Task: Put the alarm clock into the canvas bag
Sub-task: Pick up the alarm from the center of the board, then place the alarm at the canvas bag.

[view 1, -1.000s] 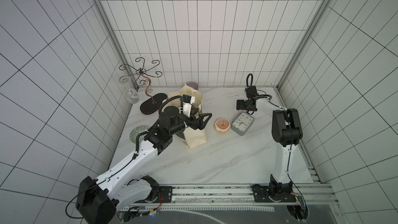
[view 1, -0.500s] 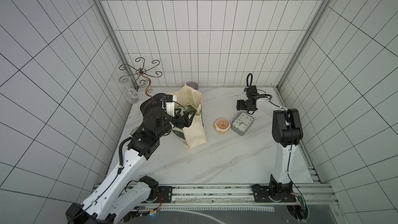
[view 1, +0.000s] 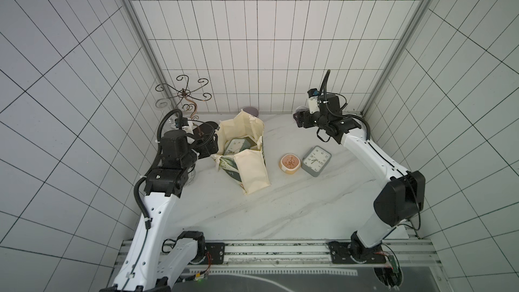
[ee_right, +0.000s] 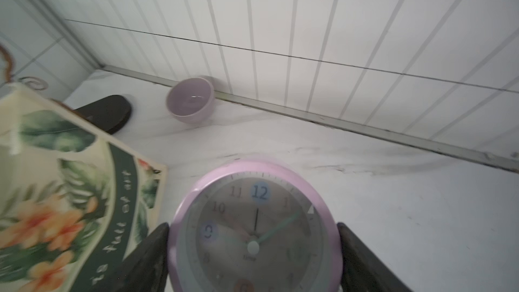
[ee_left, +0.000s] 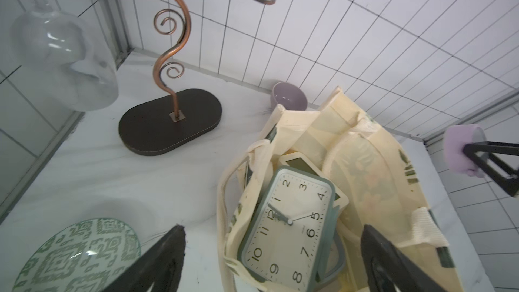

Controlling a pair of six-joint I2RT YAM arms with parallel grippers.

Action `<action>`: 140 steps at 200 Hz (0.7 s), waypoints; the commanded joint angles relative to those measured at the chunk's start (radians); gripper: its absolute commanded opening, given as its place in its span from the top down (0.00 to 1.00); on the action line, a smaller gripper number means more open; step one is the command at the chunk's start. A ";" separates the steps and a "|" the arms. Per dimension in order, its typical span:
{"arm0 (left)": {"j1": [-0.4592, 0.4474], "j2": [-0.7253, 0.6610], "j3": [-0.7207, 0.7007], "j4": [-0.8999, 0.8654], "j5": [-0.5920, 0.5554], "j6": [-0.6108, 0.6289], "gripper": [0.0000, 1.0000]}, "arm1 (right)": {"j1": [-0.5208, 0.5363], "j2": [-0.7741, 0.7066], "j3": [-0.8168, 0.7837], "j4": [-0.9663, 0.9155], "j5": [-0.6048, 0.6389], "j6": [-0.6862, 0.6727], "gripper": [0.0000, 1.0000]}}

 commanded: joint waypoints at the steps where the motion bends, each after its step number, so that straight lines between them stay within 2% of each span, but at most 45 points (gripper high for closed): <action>1: 0.047 0.015 -0.035 -0.034 -0.054 -0.023 0.09 | 0.104 -0.019 0.106 0.067 -0.121 -0.051 0.38; 32: 0.065 0.033 -0.130 0.061 0.034 -0.062 0.17 | 0.227 0.031 0.195 0.075 -0.211 -0.079 0.40; 68: 0.066 0.052 -0.185 0.128 0.098 -0.059 0.24 | 0.318 0.132 0.308 0.060 -0.233 -0.082 0.41; 90: 0.065 0.052 -0.212 0.177 0.152 -0.044 0.30 | 0.352 0.210 0.390 0.029 -0.234 -0.081 0.41; 125: 0.065 0.079 -0.228 0.216 0.215 -0.027 0.32 | 0.377 0.344 0.515 -0.056 -0.231 -0.085 0.42; 140: 0.066 0.088 -0.230 0.236 0.257 -0.031 0.38 | 0.380 0.399 0.572 -0.104 -0.210 -0.090 0.43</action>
